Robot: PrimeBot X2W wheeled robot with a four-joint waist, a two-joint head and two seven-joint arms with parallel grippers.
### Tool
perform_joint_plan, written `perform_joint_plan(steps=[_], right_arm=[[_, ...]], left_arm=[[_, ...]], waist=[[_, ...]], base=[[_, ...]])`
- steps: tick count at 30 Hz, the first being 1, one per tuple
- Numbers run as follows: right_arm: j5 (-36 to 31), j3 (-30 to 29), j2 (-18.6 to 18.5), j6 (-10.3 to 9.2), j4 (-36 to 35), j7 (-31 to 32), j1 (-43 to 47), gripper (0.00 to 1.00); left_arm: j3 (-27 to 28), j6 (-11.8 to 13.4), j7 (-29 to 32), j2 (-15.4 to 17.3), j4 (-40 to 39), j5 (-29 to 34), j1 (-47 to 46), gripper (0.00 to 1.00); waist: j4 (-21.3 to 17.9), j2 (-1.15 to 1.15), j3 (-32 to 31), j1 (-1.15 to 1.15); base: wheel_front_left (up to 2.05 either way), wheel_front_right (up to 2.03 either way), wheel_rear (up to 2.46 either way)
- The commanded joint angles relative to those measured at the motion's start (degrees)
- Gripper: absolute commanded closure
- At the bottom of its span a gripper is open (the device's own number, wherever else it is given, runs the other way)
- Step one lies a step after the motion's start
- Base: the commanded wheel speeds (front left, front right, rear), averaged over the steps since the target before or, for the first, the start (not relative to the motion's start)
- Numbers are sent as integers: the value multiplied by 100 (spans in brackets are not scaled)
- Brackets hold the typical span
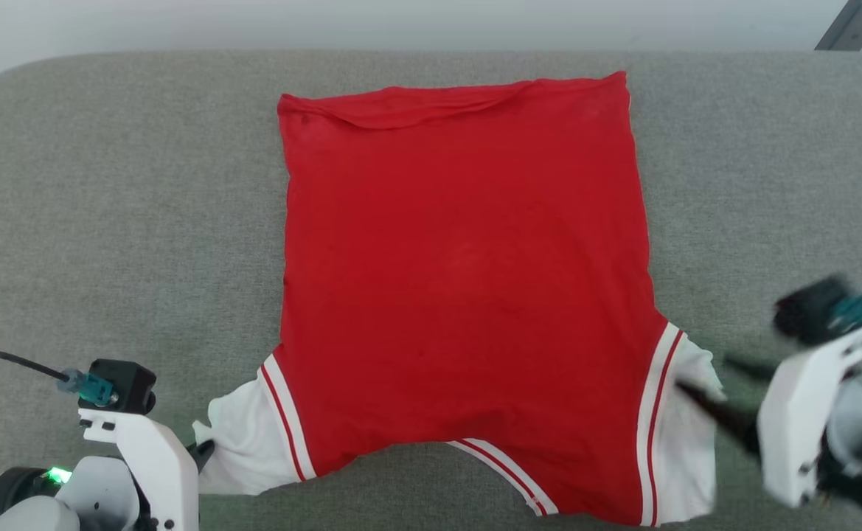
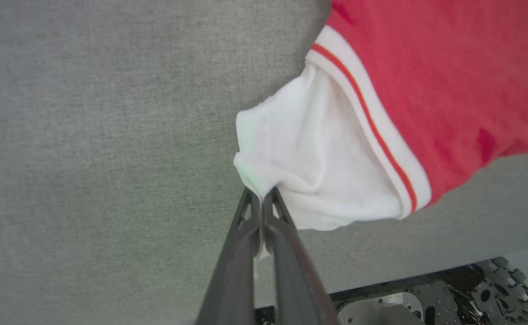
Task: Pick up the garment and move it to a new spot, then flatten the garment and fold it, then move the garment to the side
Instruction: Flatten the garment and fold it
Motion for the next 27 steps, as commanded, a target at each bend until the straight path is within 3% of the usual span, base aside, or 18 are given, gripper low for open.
perform_joint_plan(steps=[1,6,11,18,27], right_arm=[[-78,-293,148,1,-288,32,-222,0],[-475,-786,493,1,-467,-149,-879,0],[-1029,-872,773,1,81,-718,-1860,0],[-1385,-707,772,1,1784,-1604,-3240,0],[-1824,-750,581,1,4138,-1939,-4641,0]], left_arm=[[34,-46,-66,-37,36,39,-114,100],[22,-122,-118,-123,82,97,-233,100],[-38,-262,-135,-258,151,233,-487,100],[-199,-535,-73,-545,324,386,-938,100],[-424,-899,-25,-966,583,577,-1468,100]], waist=[[-8,0,75,0],[42,0,236,0],[193,0,425,0],[517,0,684,0],[1041,0,1072,0]], base=[[0,0,0],[0,0,0],[0,0,0],[0,0,0],[0,0,0]])
